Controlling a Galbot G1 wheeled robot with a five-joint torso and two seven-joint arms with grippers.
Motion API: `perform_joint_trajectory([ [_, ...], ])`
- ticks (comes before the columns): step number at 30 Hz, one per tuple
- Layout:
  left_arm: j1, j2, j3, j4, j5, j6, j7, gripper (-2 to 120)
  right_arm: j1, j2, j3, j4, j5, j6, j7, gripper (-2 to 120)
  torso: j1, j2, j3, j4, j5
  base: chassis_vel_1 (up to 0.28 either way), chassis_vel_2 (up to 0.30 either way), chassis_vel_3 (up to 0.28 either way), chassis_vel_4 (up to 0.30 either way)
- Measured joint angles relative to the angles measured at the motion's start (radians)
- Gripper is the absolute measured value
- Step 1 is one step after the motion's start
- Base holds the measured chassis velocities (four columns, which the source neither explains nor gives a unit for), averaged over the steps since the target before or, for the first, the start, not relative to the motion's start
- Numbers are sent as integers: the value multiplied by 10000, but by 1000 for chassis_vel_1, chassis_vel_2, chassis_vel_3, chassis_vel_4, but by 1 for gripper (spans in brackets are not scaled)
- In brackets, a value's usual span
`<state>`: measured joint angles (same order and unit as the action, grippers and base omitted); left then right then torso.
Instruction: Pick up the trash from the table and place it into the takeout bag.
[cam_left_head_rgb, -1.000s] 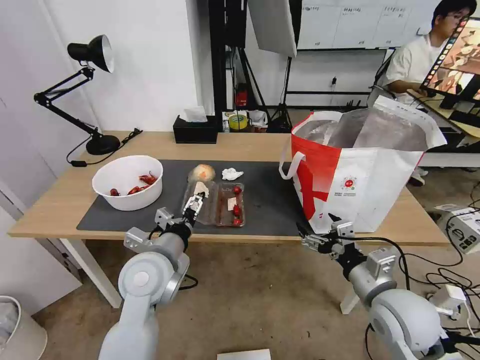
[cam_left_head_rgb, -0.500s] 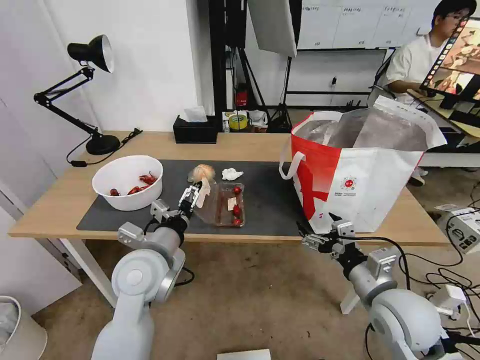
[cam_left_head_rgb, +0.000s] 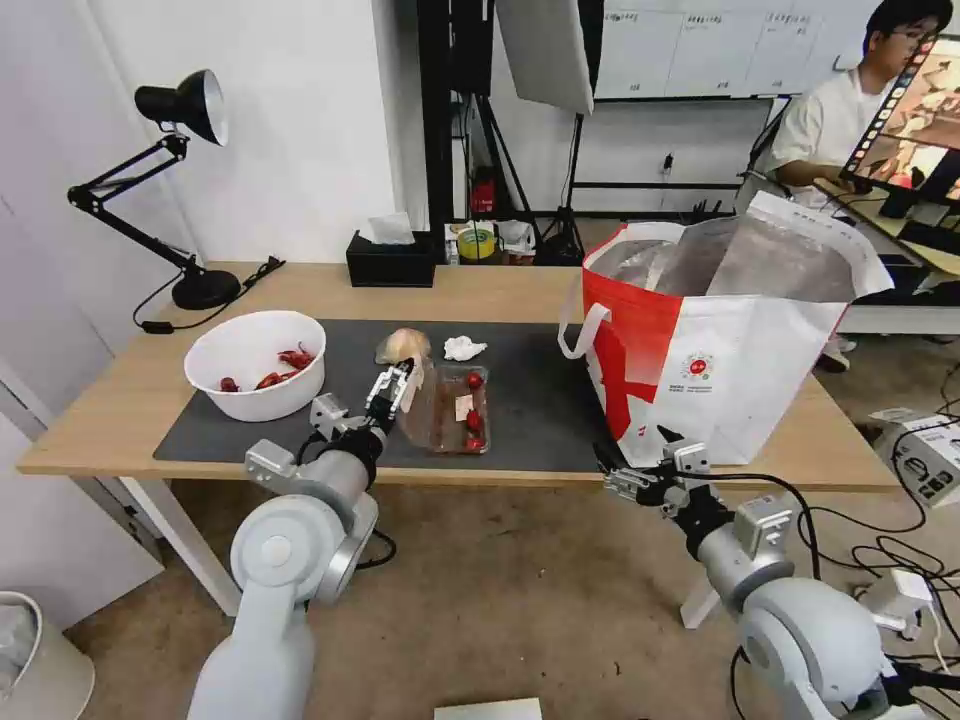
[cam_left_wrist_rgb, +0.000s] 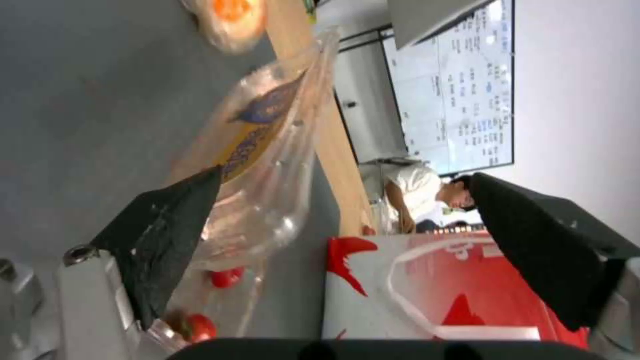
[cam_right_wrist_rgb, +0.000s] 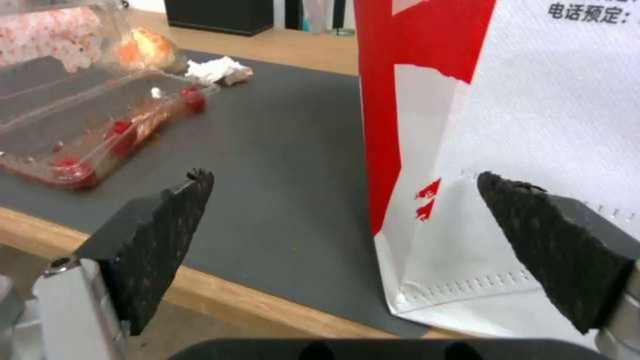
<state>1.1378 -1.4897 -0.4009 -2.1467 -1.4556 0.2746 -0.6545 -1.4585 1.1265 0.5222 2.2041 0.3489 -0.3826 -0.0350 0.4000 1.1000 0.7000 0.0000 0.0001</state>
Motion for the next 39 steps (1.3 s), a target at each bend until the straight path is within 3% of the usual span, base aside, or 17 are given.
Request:
perform_joint_trajectory([
  [12, -509, -316, 1011, 387, 135, 23, -44, 100, -355, 17, 415, 266, 4, 33, -1, 100, 0, 0, 0, 0, 0, 0, 0, 0, 0],
  [19, -589, -275, 1141, 427, 282, 42, -30, 100, -635, 114, 539, 412, -5, 143, -16, 100, 0, 0, 0, -1, -1, 0, 0, 0, 0],
  [25, -573, 634, 1213, 215, 1433, 695, 1005, 100, -947, 227, 650, 577, -78, 270, -41, 100, -1, 0, 0, 0, -3, 0, 0, 0, 0],
  [30, -618, 1026, 1149, 137, 1708, 741, 1266, 100, -987, 256, 654, 625, -96, 274, -43, 100, 0, 0, 0, 0, -3, 0, 0, 0, 0],
  [33, -598, 1934, 1220, 209, 3490, 797, 2286, 100, -1008, 258, 654, 667, -110, 276, -44, 100, -1, 1, -1, -1, -2, 0, 0, 0, 0],
  [35, -597, 1960, 1225, 218, 3562, 796, 2320, 100, -1008, 257, 655, 669, -109, 276, -44, 100, -1, 1, -1, 0, -1, 0, 0, 0, 0],
  [37, -627, 2767, 1308, 511, 5285, 800, 3330, 100, -996, 216, 646, 693, -102, 276, -47, 100, -1, 0, 0, 1, -5, 0, 0, 0, 0],
  [38, -627, 2767, 1308, 511, 5285, 800, 3330, 100, -996, 216, 646, 693, -102, 276, -47, 100, -1, 0, 0, 1, -5, 0, 0, 0, 0],
  [39, -682, 3165, 1314, 655, 5898, 798, 3896, 97, -990, 188, 624, 701, -82, 276, -47, 100, 0, 0, 0, 1, -4, 0, 0, 0, 0],
])
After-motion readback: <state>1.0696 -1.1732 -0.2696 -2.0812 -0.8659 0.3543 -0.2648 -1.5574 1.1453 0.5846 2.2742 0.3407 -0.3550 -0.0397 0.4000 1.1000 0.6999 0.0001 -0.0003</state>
